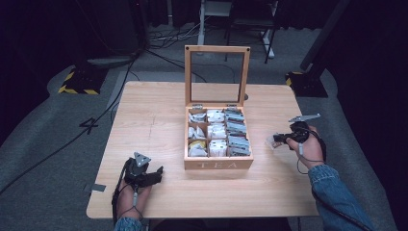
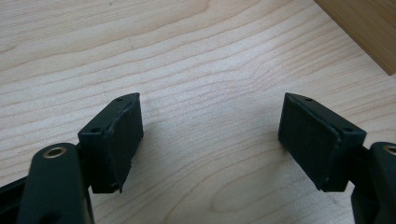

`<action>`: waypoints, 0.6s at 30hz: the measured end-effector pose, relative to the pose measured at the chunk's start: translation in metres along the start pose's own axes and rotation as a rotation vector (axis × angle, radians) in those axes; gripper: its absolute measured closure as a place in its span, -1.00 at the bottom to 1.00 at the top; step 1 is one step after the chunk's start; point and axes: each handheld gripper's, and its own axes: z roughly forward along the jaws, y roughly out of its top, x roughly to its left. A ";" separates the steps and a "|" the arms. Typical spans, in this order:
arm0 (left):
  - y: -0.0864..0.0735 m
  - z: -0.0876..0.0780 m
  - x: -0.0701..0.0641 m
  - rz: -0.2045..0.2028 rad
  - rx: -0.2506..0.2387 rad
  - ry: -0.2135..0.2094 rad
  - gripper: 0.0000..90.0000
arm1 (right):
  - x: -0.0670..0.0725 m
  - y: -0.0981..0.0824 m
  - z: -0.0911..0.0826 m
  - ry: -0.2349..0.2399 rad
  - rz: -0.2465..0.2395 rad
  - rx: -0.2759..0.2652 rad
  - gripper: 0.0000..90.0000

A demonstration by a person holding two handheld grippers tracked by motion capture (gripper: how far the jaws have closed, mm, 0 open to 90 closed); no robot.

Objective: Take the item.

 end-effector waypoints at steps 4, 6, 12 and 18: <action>0.000 0.000 0.000 -0.001 0.000 -0.001 -0.50 | -0.001 -0.002 0.005 -0.057 -0.057 -0.031 0.28; 0.000 0.000 0.000 0.000 0.001 0.000 -0.50 | -0.003 -0.003 0.005 -0.065 -0.058 -0.037 0.19; 0.000 0.000 0.000 -0.001 0.001 0.000 -0.50 | -0.013 -0.008 0.003 -0.142 -0.053 -0.074 0.01; 0.000 0.000 0.000 -0.001 0.001 -0.001 -0.50 | -0.017 -0.012 -0.006 -0.156 -0.038 -0.104 0.00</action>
